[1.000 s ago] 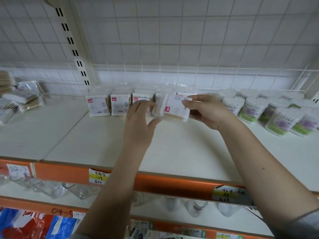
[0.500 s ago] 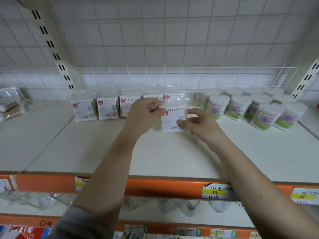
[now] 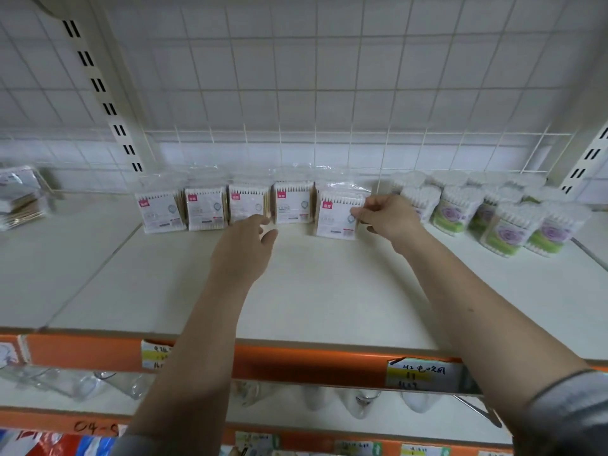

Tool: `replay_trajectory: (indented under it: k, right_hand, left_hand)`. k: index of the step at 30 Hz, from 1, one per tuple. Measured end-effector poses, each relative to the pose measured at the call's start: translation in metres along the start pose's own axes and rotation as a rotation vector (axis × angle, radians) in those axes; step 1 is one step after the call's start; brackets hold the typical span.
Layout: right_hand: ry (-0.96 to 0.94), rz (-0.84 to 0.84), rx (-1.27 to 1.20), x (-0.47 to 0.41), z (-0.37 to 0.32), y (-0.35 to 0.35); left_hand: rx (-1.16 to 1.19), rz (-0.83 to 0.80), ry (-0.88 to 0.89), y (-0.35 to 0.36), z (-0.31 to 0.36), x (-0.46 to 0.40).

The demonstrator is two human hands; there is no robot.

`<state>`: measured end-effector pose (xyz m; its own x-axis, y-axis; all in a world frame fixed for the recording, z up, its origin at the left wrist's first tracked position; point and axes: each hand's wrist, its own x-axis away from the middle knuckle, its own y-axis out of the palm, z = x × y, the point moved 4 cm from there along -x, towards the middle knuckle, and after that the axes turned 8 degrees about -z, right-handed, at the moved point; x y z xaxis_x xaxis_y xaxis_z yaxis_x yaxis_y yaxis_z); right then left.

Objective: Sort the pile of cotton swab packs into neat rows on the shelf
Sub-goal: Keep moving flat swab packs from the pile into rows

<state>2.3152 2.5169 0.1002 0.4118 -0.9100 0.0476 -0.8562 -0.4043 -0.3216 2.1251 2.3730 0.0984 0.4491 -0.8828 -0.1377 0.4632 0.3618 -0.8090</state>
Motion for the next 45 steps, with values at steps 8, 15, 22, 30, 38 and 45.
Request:
replay_trajectory:
  k: [8,15,22,30,38,45]
  right_hand:
    - [0.013,0.064,0.073,-0.026,0.001,0.005]
    - [-0.056,0.13,0.228,-0.025,-0.003,0.007]
    - [0.004,0.018,0.288,-0.008,0.0,0.009]
    - [-0.024,-0.217,0.649,0.044,-0.01,0.021]
    - [-0.07,-0.217,0.75,0.099,-0.028,0.085]
    - [-0.155,-0.115,0.667,0.146,-0.058,0.198]
  left_hand:
    - [-0.001,-0.003,-0.107,-0.002,-0.014,0.007]
    - [0.004,0.034,-0.185,0.0,-0.014,0.011]
    - [0.032,0.116,-0.282,-0.011,-0.012,0.021]
    - [0.049,0.179,-0.324,-0.032,-0.026,0.041]
    - [0.021,0.245,-0.301,-0.092,-0.085,0.073]
    - [-0.085,0.259,-0.214,-0.173,-0.17,0.11]
